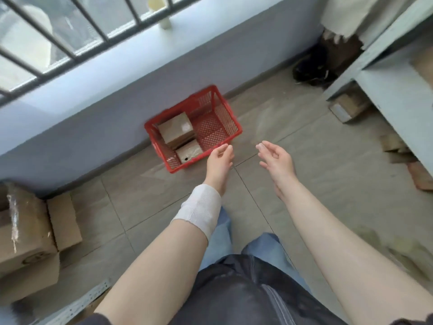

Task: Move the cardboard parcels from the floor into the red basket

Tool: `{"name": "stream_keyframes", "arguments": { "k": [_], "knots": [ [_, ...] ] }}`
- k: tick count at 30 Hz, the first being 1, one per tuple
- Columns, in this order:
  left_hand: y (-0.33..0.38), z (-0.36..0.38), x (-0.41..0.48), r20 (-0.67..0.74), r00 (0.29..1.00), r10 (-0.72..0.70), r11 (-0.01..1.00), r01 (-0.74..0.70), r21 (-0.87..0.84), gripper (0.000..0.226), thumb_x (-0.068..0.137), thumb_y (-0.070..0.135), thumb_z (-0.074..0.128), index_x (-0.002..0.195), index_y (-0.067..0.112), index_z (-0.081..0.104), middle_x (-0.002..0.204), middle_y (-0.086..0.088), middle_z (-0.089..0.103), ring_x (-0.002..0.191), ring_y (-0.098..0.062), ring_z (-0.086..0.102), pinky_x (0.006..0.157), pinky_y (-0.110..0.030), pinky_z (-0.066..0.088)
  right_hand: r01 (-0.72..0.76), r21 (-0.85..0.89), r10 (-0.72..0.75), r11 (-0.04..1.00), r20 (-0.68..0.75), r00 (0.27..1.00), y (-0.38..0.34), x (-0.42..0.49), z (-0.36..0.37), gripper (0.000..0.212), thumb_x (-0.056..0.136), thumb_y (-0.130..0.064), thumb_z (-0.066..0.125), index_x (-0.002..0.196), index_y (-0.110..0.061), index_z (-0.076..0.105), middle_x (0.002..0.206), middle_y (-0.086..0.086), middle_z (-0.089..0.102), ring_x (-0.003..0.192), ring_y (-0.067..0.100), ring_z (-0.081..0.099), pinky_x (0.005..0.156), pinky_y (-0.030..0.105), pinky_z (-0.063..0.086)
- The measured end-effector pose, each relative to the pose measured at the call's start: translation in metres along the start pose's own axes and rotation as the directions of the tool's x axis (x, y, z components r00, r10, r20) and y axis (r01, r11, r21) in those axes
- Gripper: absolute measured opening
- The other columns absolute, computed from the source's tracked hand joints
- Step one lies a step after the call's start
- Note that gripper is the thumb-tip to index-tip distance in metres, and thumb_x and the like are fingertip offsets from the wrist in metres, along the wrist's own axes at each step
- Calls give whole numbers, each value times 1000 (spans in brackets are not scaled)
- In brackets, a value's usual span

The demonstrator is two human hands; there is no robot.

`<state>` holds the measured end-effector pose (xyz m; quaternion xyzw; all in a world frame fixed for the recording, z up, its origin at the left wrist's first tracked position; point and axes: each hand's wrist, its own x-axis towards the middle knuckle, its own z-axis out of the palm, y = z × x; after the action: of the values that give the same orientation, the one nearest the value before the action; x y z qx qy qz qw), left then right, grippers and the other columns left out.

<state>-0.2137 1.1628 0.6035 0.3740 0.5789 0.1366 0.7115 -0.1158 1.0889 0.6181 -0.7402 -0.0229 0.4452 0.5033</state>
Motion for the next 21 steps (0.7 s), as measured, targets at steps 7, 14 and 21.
{"name": "stream_keyframes", "arguments": {
  "k": [7,14,21],
  "knots": [
    [-60,124,-59,181,983,21,989,-47,143,41,97,21,48,134,5,43,118,-5,55,105,-17,56,83,-22,46,17,233,32,972,-203,979,41,-43,-143,37,89,-25,58,123,-10,54,125,7,60,117,16,56,96,27,45],
    [-106,250,-119,418,908,-24,933,-130,335,39,96,18,50,131,2,47,112,-6,57,103,-18,56,79,-21,45,81,405,116,911,-439,891,89,-82,-277,39,90,-21,56,125,-5,51,130,11,57,120,20,54,81,19,44],
    [-168,350,-187,664,718,-208,833,-225,505,38,95,20,51,130,5,48,117,-5,57,107,-17,57,89,-25,44,202,503,239,841,-679,694,133,-148,-378,36,89,-26,57,121,-8,57,125,6,61,113,17,57,90,26,46]
  ]
}}
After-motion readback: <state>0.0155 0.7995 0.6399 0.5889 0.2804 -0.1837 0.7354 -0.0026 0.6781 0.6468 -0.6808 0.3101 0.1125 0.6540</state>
